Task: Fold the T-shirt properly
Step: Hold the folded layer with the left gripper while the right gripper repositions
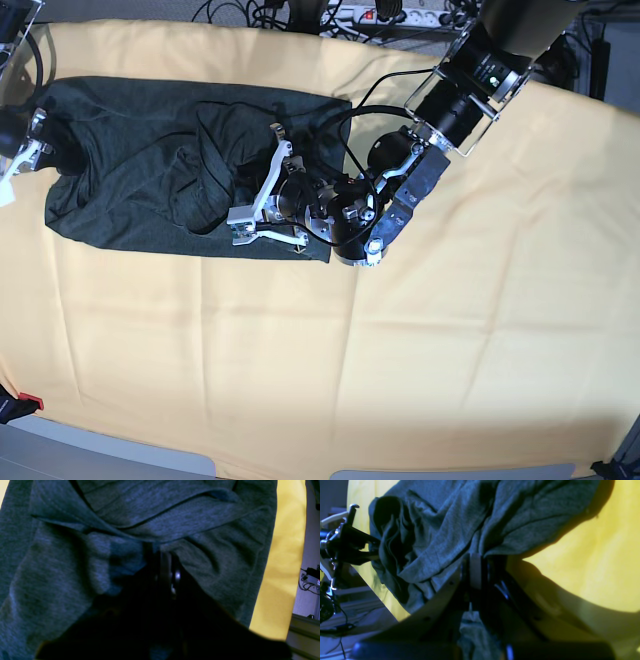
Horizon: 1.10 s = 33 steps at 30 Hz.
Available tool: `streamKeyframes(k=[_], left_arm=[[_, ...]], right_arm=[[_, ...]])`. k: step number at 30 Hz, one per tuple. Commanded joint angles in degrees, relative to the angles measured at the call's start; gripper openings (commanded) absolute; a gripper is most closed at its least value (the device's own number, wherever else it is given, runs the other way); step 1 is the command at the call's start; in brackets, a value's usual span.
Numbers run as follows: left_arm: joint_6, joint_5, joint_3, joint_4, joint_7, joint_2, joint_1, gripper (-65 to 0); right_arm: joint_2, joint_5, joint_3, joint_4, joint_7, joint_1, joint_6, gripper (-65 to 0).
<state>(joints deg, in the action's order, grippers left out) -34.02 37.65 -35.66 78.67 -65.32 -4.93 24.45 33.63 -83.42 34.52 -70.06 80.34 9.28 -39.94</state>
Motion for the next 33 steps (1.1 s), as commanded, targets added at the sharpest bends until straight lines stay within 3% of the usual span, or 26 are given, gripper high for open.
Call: streamKeyframes(k=[1, 7, 12, 21, 28, 33], left_arm=[[0.15, -0.55, 0.0, 0.39, -0.22, 0.31, 0.83, -65.0], [0.15, -0.26, 0.0, 0.39, 0.04, 0.33, 0.85, -65.0], [0.13, 5.79, 0.22, 0.39, 0.66, 0.33, 2.03, -65.0], [0.13, 8.57, 0.22, 0.39, 0.87, 0.31, 3.21, -65.0], [-0.07, 8.57, 0.22, 0.39, 1.07, 0.33, 3.26, -65.0], [-0.46, 9.42, 0.22, 0.39, 0.98, 0.31, 3.93, -65.0]], right_arm=[[2.38, -1.58, 0.35, -0.76, -0.34, -0.74, -0.06, -65.0], [4.98, -1.58, 0.35, -0.81, -0.34, -0.74, -0.06, -65.0], [5.29, -1.58, 0.35, -0.81, -0.34, -0.74, -0.06, -65.0], [5.86, 11.69, 0.39, -1.42, -7.54, -0.72, -0.06, -65.0], [5.9, 19.56, 0.39, -9.16, -8.76, -0.68, -0.06, -65.0], [5.66, 20.02, 0.39, -13.51, -8.81, -0.39, -0.06, -65.0]])
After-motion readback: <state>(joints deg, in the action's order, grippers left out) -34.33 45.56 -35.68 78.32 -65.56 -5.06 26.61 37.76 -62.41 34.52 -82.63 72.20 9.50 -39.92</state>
